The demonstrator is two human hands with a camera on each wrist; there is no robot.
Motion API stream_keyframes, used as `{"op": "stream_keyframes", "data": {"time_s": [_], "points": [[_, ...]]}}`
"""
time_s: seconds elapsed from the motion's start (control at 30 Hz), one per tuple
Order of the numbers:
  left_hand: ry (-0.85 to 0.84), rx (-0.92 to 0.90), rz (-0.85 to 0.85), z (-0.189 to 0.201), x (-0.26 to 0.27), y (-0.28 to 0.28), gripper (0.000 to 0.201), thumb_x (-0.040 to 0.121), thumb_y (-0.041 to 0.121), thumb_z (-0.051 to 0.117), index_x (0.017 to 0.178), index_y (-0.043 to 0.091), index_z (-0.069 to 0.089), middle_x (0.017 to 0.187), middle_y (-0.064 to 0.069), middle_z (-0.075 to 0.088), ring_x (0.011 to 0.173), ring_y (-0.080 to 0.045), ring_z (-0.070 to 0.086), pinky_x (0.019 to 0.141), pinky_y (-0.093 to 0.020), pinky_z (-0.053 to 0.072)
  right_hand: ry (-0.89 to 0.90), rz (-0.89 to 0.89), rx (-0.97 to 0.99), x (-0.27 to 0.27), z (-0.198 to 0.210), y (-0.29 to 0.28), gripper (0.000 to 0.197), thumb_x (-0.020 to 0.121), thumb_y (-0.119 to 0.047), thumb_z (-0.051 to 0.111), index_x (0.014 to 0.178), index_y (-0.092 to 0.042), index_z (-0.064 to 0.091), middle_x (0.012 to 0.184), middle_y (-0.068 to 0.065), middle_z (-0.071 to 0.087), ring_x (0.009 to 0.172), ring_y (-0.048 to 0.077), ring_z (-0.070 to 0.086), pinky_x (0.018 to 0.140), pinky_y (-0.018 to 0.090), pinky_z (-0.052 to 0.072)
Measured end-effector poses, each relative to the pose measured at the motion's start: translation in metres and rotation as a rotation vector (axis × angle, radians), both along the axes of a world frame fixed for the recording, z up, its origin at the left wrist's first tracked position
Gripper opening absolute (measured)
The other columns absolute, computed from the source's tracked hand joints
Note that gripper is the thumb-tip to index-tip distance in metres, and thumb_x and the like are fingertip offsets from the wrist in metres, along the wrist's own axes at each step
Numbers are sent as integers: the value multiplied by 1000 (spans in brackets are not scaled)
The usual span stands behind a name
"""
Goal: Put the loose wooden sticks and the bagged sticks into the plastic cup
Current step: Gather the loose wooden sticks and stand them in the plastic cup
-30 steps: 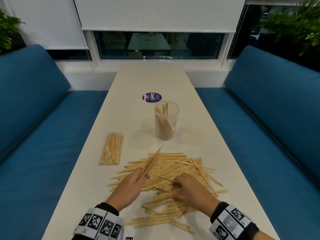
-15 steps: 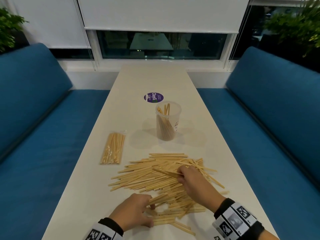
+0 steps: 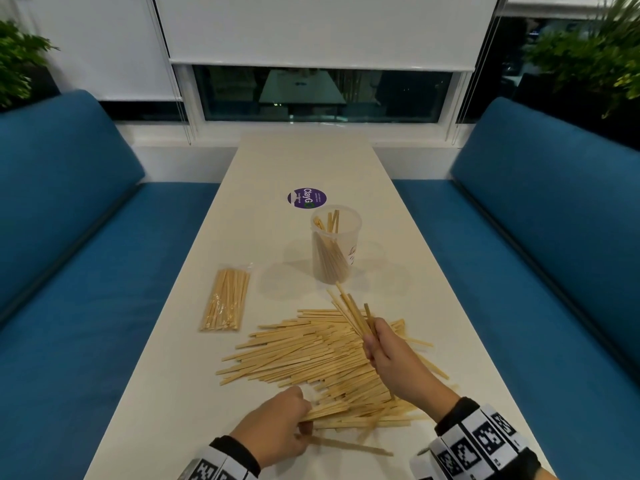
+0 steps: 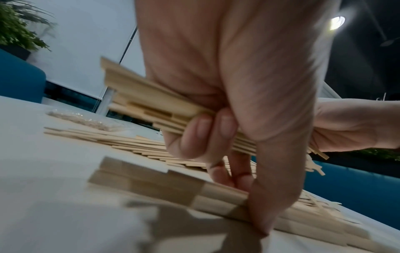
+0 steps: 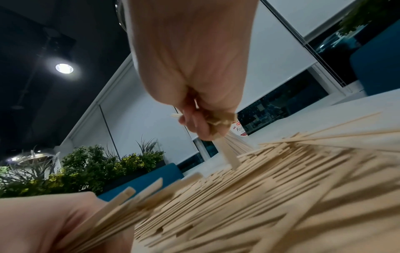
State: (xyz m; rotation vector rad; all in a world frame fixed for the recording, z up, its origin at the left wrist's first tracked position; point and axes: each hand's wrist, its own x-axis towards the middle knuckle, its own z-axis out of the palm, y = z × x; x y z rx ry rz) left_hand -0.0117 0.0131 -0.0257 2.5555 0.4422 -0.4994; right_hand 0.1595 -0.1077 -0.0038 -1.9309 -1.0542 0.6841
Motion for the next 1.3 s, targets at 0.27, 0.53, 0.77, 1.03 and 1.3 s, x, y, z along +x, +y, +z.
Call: {"op": "stream_keyframes", "data": {"time_s": [0.27, 0.53, 0.77, 1.03, 1.3], "points": [[83, 14, -28, 3, 4, 2, 6, 85, 18, 51, 88, 17, 46, 82, 4, 41, 83, -17, 44, 70, -29, 40, -90, 8, -51, 1, 6, -7, 10, 92, -36, 52, 90, -27, 54, 61, -6, 38, 53, 6, 32, 53, 21, 28], [-3, -114, 109, 19, -11, 28, 18, 93, 31, 43, 91, 16, 53, 87, 9, 42, 78, -11, 44, 71, -23, 37, -381, 248, -308, 14, 0, -24, 22, 82, -45, 63, 76, -30, 48, 82, -10, 42, 74, 5, 39, 65, 19, 34], [-206, -386, 382, 30, -23, 44, 26, 94, 29, 41, 73, 33, 56, 81, 5, 49, 73, -11, 45, 66, -24, 35, -508, 328, -373, 4, -19, -30, 45, 83, -34, 64, 124, -20, 50, 113, -4, 44, 107, 14, 44, 88, 24, 40], [-481, -778, 645, 38, -8, 35, 21, 76, 22, 40, 61, 20, 54, 65, 6, 50, 69, -15, 44, 67, -27, 34, -603, 269, -334, 1, -22, -23, 32, 93, -19, 48, 124, -16, 53, 116, -1, 51, 115, 17, 44, 88, 21, 35], [-621, -1168, 910, 40, 10, 29, 24, 95, 2, 28, 78, 10, 43, 52, 2, 33, 45, -11, 34, 48, -22, 31, -427, 111, -127, -1, 6, -8, 15, 98, -28, 41, 86, -25, 49, 85, -11, 50, 78, -2, 38, 70, 13, 33]]}}
